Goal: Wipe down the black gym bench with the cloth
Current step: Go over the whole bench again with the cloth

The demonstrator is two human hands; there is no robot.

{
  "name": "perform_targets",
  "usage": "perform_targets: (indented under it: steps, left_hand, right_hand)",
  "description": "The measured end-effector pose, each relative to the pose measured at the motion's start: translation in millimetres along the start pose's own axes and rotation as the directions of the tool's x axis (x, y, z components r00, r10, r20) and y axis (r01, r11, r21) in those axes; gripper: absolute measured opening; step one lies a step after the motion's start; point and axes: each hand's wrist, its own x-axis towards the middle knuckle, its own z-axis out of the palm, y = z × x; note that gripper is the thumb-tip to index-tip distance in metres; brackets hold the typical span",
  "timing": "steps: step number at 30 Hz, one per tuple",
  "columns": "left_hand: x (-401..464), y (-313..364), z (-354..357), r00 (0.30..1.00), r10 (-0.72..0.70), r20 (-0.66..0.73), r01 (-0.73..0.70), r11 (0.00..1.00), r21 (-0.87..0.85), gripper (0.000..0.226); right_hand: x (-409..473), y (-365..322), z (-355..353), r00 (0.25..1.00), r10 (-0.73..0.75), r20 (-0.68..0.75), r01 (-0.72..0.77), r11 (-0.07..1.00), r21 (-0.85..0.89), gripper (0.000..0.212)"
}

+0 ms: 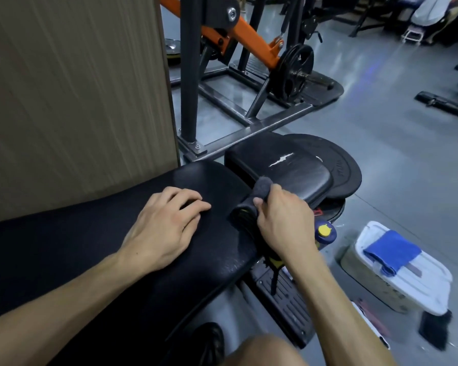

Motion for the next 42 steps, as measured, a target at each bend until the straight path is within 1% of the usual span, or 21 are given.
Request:
perform_targets:
  steps: [2,8,12,16,18,20,23,27,30,34,36,38,40,42]
  left_hand:
    - [0,0,1,1.000,-0.001,-0.007,0.001,1.000,-0.001,0.038]
    - [2,1,2,1.000,0.015,-0.021,-0.014,0.999,0.040,0.033]
    - [4,0,2,1.000,0.001,-0.022,-0.001,1.000,0.023,0.031]
    - [5,-1,0,1.000,-0.004,-0.014,0.005,1.000,0.002,0.031]
    - [6,-3,-1,1.000,-0.006,-0.010,0.006,1.000,-0.006,0.033]
    - [6,-5,-1,1.000,-0.008,-0.011,0.007,1.000,-0.021,0.034]
    - [3,-7,-2,1.000,-0.020,0.005,0.020,0.998,-0.058,0.035]
    - [0,-7,-4,1.000,-0.022,0.022,0.023,0.998,-0.051,0.040]
    - [0,-7,-4,0.999,-0.033,0.033,0.034,0.999,-0.041,0.040]
    - [-1,-5,-5,0.999,-0.034,0.040,0.035,0.999,-0.032,0.039]
    - [-2,-4,-6,0.999,-0.036,0.036,0.037,0.999,-0.026,0.040]
    - [-2,-2,-6,0.999,-0.039,0.031,0.040,0.999,-0.016,0.040]
    - [-2,-2,-5,0.999,-0.032,0.022,0.032,0.999,-0.010,0.040]
    - [-1,-1,-4,1.000,-0.017,0.012,0.018,1.000,-0.006,0.041]
  right_hand:
    - [20,-20,-2,0.999,-0.036,0.025,0.038,0.995,-0.090,0.032]
    - [83,-64,22,0.989,-0.149,0.014,0.149,0.978,-0.146,0.034]
    - [120,-89,31,0.982,-0.177,0.064,0.182,0.979,-0.093,0.038]
    - [153,-116,38,0.961,-0.172,0.215,0.170,0.985,0.026,0.041]
    - [158,-122,42,0.948,-0.170,0.270,0.164,0.985,0.047,0.044]
    - [152,-118,44,0.950,-0.174,0.261,0.166,0.985,0.050,0.049]
    - [134,-99,41,0.966,-0.168,0.197,0.158,0.985,0.066,0.055]
    - [112,-69,30,0.984,-0.098,0.145,0.071,0.981,0.183,0.051]
    - [86,-48,21,0.996,-0.036,0.087,0.009,0.956,0.292,0.044]
    - [47,-13,5,0.995,0.089,0.034,-0.094,0.861,0.500,0.036]
    - [25,6,0,0.988,0.154,0.021,-0.136,0.794,0.592,0.037]
    - [3,25,-2,0.973,0.228,0.038,-0.192,0.706,0.682,0.042]
    - [-18,46,-3,0.947,0.306,0.096,-0.264,0.575,0.775,0.049]
    - [-41,68,-4,0.896,0.399,0.195,-0.351,0.367,0.862,0.049]
